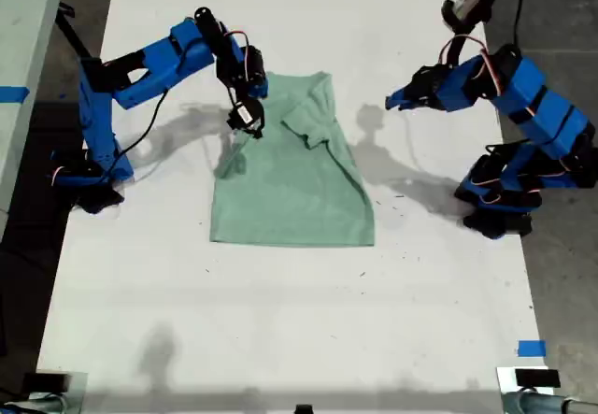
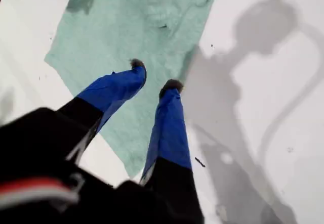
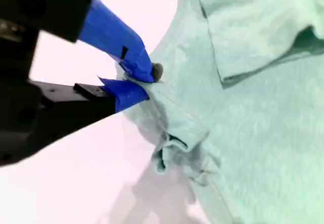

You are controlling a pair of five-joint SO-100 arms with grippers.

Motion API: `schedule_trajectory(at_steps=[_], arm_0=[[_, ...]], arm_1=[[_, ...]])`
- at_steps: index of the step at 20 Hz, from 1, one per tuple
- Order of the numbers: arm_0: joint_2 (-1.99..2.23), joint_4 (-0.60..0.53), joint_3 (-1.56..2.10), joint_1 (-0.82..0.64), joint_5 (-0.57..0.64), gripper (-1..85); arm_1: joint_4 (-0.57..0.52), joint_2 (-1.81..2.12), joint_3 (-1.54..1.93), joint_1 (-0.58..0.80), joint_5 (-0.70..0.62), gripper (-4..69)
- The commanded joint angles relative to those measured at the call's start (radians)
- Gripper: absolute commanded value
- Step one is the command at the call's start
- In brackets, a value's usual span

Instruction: Fold t-shirt

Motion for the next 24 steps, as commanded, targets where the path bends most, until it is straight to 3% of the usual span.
schedule_trajectory(at_steps=[1,4,6,7,12,15,19,23,24], arm_0=[[-0.081,-0.054,-0.126,-0.083,-0.018,0.0],[-0.144,-0.110,-0.127,-0.153,0.020,2.1],[-0.158,-0.156,-0.127,-0.147,0.115,27.5],[-0.144,-0.187,-0.127,-0.121,0.189,29.7],[0.023,-0.207,-0.126,-0.017,0.284,31.0],[0.150,-0.098,-0.110,0.023,0.290,31.1],[0.400,0.132,0.044,0.135,0.285,31.1],[0.739,0.127,0.463,0.357,0.144,31.1],[0.802,0.127,0.551,0.416,0.095,31.0]], arm_1=[[0.006,0.083,0.021,-0.011,0.021,10.7],[0.014,0.152,0.080,-0.012,0.040,10.9],[0.012,0.172,0.109,-0.012,0.046,10.9],[0.008,0.176,0.120,-0.012,0.048,10.9],[-0.028,0.175,0.147,-0.012,0.054,11.0],[-0.031,0.175,0.161,-0.012,0.054,11.2],[0.014,0.193,0.222,-0.080,0.089,10.0],[0.020,0.206,0.293,-0.275,0.127,10.2],[0.037,0.206,0.305,-0.328,0.158,17.0]])
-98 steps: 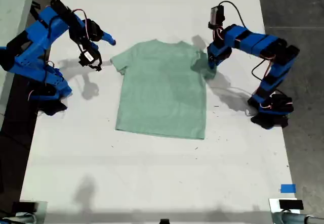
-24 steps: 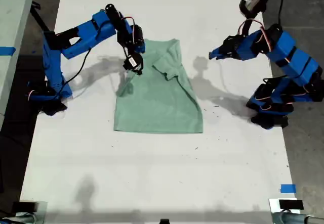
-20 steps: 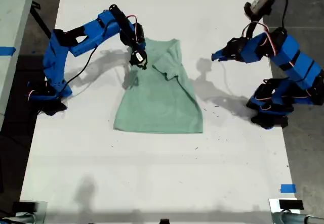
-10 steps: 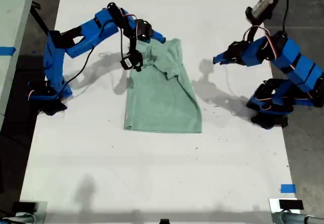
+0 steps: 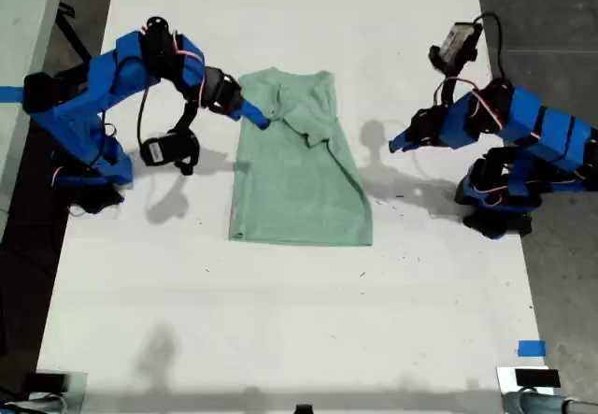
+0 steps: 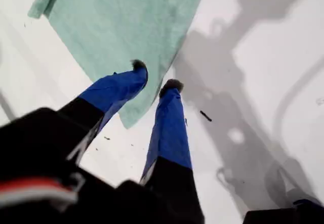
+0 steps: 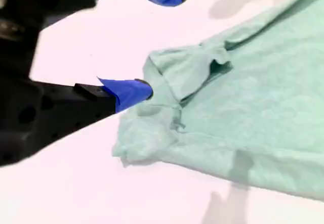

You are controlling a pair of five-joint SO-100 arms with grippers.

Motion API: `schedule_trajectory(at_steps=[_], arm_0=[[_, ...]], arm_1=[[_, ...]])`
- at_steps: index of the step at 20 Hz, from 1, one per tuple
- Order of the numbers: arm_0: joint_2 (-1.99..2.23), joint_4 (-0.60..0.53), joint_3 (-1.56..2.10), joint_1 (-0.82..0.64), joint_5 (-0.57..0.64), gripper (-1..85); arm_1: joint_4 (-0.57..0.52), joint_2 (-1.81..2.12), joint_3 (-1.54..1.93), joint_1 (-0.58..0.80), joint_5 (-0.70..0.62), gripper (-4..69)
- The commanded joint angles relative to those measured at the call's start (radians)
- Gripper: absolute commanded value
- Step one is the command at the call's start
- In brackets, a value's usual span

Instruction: Fold t-shirt

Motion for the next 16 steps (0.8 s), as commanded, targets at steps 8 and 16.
schedule_trajectory(at_steps=[8,16], arm_0=[[0.221,-0.161,0.472,0.476,-0.420,31.1],[0.155,-0.242,0.494,0.477,-0.436,31.0]], arm_1=[[-0.084,-0.067,0.183,-0.362,0.284,32.4],[-0.382,-0.437,0.175,-0.445,0.374,32.5]])
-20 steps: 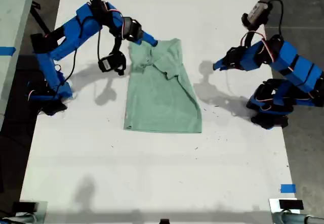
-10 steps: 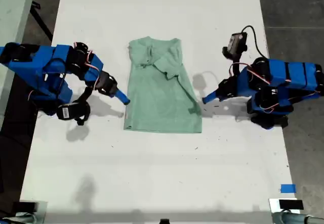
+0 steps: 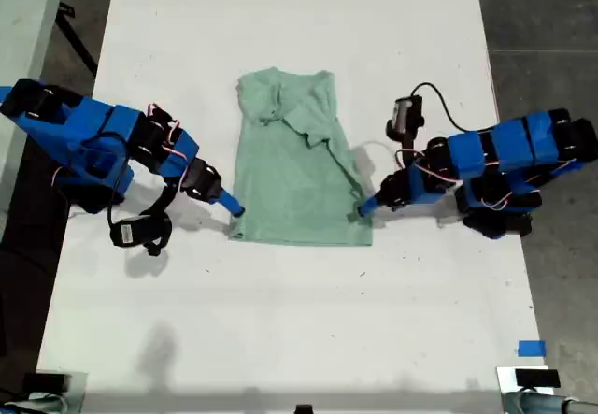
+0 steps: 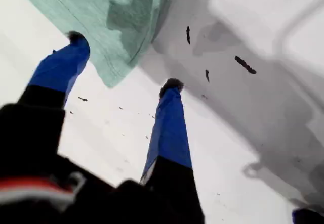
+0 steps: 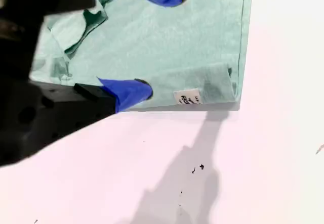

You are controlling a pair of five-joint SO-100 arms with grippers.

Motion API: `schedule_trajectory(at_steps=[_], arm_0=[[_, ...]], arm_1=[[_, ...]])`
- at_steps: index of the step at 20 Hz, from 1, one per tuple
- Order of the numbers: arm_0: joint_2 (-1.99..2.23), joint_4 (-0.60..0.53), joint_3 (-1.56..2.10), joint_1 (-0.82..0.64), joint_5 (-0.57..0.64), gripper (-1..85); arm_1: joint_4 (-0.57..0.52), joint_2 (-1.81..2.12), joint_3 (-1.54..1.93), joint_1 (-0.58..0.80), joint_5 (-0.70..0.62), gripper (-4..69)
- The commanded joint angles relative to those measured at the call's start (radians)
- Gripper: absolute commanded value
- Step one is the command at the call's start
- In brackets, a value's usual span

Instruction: Fold t-shirt

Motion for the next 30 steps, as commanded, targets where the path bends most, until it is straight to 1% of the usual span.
schedule_trajectory(at_steps=[1,3,4,5,7,8,9,10,11,14,15,16,17,20,23,25,26,27,28,29,30], arm_0=[[0.009,-0.011,-0.003,-0.003,-0.008,31.0],[0.020,-0.008,0.006,-0.011,-0.008,31.0],[0.023,-0.008,0.009,-0.014,-0.005,31.0],[0.025,-0.008,0.011,-0.015,-0.005,31.0],[0.032,-0.006,0.017,-0.015,-0.006,30.8],[0.034,-0.006,0.020,-0.015,-0.006,30.8],[0.035,-0.006,0.023,-0.014,-0.009,30.8],[0.038,-0.009,0.026,-0.012,-0.011,30.8],[0.041,-0.014,0.031,-0.011,-0.011,30.7],[0.040,-0.029,0.035,-0.006,-0.011,30.6],[0.040,-0.032,0.037,-0.005,-0.011,30.6],[0.040,-0.037,0.040,-0.003,-0.011,30.6],[0.041,-0.041,0.041,-0.003,-0.011,30.4],[0.041,-0.052,0.043,0.000,-0.012,30.3],[0.041,-0.055,0.043,-0.002,-0.012,30.2],[0.041,-0.064,0.054,-0.005,-0.014,30.2],[0.041,-0.072,0.061,-0.006,-0.014,30.2],[0.041,-0.080,0.069,-0.008,-0.017,30.2],[0.041,-0.091,0.077,-0.008,-0.021,30.2],[0.040,-0.106,0.083,-0.005,-0.028,30.3],[0.034,-0.124,0.089,0.000,-0.031,30.3]], arm_1=[[-0.103,-0.084,-0.031,-0.029,0.035,32.4],[-0.183,-0.155,-0.029,-0.049,0.058,31.2],[-0.238,-0.196,-0.021,-0.061,0.072,29.4],[-0.293,-0.252,-0.012,-0.077,0.098,24.2],[-0.408,-0.337,0.003,-0.101,0.147,1.9],[-0.442,-0.348,0.003,-0.110,0.156,-0.9],[-0.449,-0.342,0.002,-0.117,0.167,-0.9],[-0.416,-0.310,-0.009,-0.121,0.178,-0.9],[-0.339,-0.256,-0.032,-0.123,0.181,-0.9],[0.031,-0.156,-0.253,-0.100,0.143,-1.0],[0.101,-0.153,-0.344,-0.086,0.114,-1.0],[0.112,-0.169,-0.414,-0.069,0.086,-1.0],[0.081,-0.207,-0.463,-0.057,0.055,-1.0],[-0.058,-0.451,-0.597,-0.046,0.000,-1.0],[-0.130,-0.713,-0.799,-0.064,-0.014,-1.1],[-0.238,-0.807,-0.834,-0.072,-0.011,-1.1],[-0.268,-0.845,-0.861,-0.081,-0.011,-1.1],[-0.268,-0.873,-0.900,-0.092,-0.021,-1.1],[-0.241,-0.882,-0.931,-0.100,-0.029,0.9],[-0.209,-0.873,-0.951,-0.112,-0.046,24.6],[-0.164,-0.850,-0.982,-0.121,-0.074,33.4]])
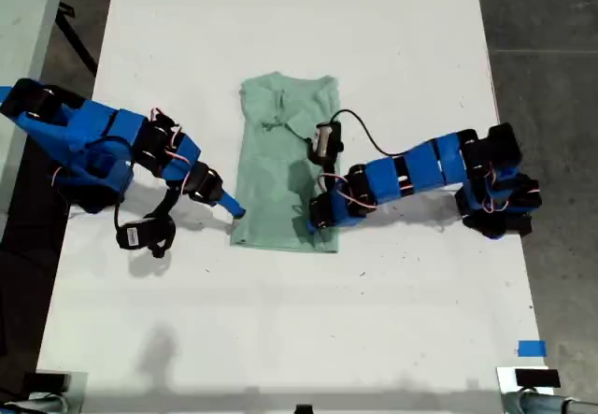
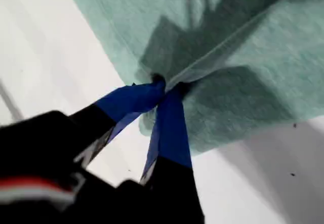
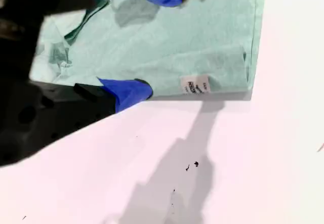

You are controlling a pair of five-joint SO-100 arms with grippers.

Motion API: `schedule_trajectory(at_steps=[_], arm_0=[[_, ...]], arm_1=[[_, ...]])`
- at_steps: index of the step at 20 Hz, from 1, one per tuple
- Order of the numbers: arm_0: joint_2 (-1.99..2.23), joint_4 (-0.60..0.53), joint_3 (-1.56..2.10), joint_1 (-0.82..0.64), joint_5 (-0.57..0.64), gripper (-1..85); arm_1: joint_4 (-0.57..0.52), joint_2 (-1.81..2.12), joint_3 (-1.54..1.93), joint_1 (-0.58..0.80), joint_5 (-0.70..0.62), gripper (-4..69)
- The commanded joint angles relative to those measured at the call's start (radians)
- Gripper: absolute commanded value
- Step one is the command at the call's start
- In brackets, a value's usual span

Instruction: Fold t-shirt

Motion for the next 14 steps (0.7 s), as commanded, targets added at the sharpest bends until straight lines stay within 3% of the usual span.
schedule_trajectory(at_steps=[1,7,14], arm_0=[[0.020,-0.054,-0.006,0.009,-0.018,30.3],[-0.133,-0.170,-0.031,0.052,-0.060,30.2],[-0.459,-0.172,-0.232,0.097,-0.117,28.6]], arm_1=[[0.110,0.072,-0.141,-0.029,-0.064,31.9],[0.379,0.276,-0.190,0.031,-0.123,26.4],[0.393,0.331,-0.124,0.046,-0.106,22.9]])
